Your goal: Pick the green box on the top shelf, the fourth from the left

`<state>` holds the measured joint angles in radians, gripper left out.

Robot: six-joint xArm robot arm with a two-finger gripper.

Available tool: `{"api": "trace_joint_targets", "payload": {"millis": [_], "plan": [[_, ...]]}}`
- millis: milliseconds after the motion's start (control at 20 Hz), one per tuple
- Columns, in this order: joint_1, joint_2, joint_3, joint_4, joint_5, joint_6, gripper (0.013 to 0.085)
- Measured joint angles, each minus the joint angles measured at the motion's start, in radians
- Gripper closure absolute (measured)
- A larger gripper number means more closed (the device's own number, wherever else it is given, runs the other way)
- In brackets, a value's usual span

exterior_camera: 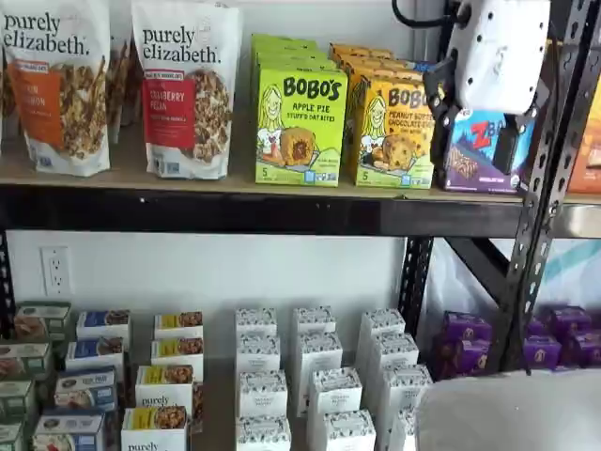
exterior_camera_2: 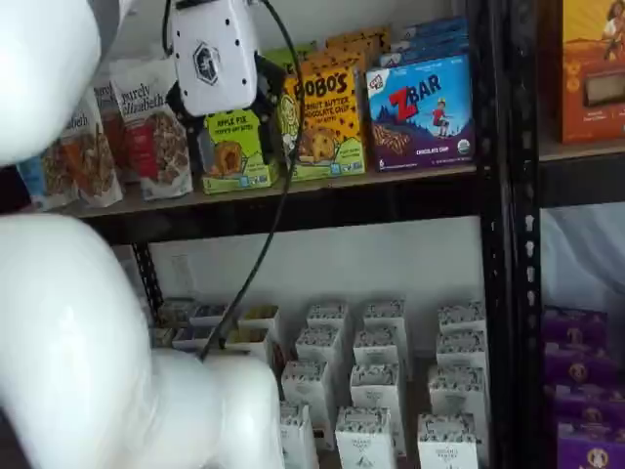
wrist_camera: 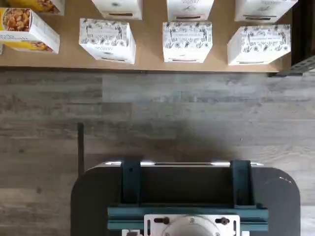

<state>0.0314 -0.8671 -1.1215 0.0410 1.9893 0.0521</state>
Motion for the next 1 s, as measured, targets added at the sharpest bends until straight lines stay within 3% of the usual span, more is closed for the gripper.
{"api": "trace_joint_targets", "payload": {"millis": [150,450,600,1000], "plan": [[-0.047,-0.025,0.021,0.051,-0.039,-0.027,0.0130],[-0.028,-0.024,0.016,0.042,-0.044,-0.014,0.0130],[-0.012,-0.022,0.015,0.041,-0.052,0.001,0.0130],[0.095,-0.020,0.022,0.013,-0.093,0.096,0.0130]]}}
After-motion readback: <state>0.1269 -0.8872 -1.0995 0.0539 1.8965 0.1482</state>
